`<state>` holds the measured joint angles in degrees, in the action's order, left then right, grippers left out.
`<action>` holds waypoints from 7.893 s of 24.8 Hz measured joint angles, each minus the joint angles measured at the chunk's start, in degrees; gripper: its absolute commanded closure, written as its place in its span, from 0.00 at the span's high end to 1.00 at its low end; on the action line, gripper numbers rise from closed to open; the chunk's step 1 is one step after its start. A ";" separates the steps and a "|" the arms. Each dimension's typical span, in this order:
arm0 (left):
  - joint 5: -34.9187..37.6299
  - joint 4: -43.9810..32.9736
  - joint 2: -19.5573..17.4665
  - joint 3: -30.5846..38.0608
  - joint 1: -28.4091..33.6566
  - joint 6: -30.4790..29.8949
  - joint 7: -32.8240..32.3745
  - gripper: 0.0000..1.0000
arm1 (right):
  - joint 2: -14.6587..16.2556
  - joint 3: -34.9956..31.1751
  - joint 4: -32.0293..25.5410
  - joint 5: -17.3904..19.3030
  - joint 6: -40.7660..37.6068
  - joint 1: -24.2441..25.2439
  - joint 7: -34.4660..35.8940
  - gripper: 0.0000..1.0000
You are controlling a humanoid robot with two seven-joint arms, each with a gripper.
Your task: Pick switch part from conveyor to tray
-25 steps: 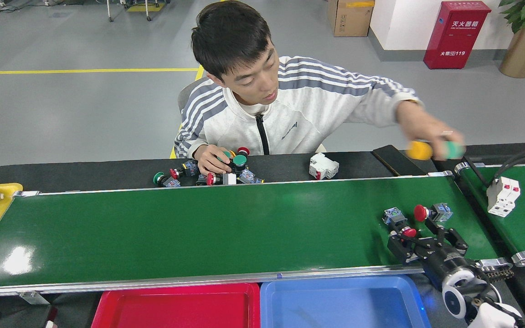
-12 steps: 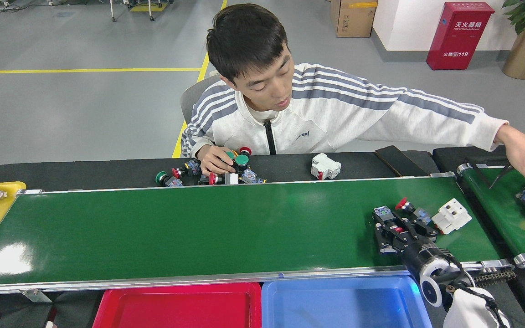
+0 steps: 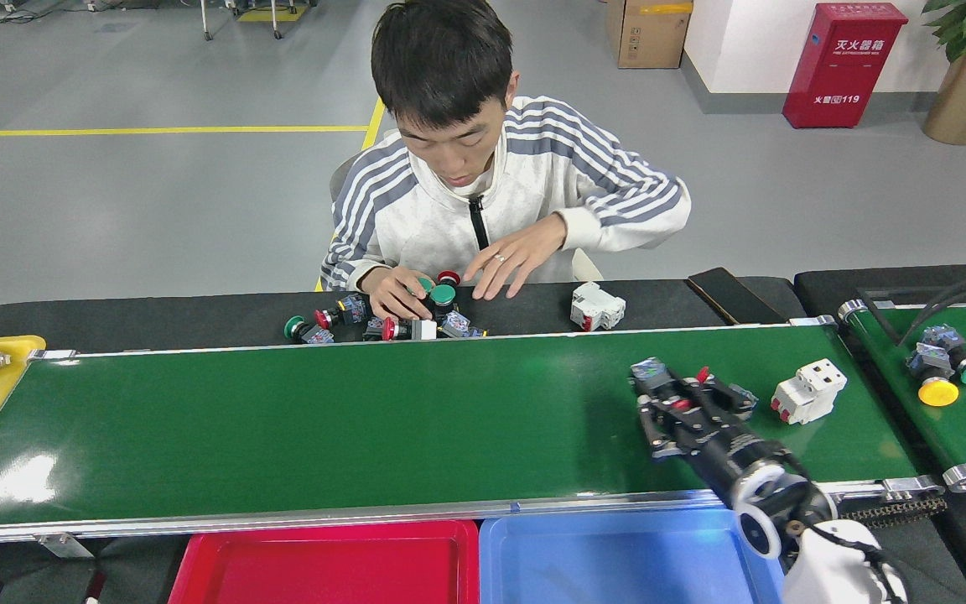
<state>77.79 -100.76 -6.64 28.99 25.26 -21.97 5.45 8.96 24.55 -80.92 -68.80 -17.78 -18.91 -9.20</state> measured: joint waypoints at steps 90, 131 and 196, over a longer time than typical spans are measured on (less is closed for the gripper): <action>2.94 -0.13 0.15 -15.45 -14.13 0.62 -5.22 1.00 | -8.03 -31.22 -19.29 -5.90 1.81 29.16 4.00 0.99; 16.02 23.44 12.10 -24.92 -39.72 11.40 -28.70 0.99 | -7.94 -15.21 0.01 -9.11 13.63 8.19 -1.66 0.11; 14.96 6.73 10.38 -8.62 -23.69 -13.01 -12.95 0.99 | -7.69 -10.91 3.45 -8.96 0.51 3.48 -7.02 0.98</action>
<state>92.75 -94.03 3.74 20.37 1.57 -34.98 -7.50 1.27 13.64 -77.47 -77.76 -17.27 -15.42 -16.22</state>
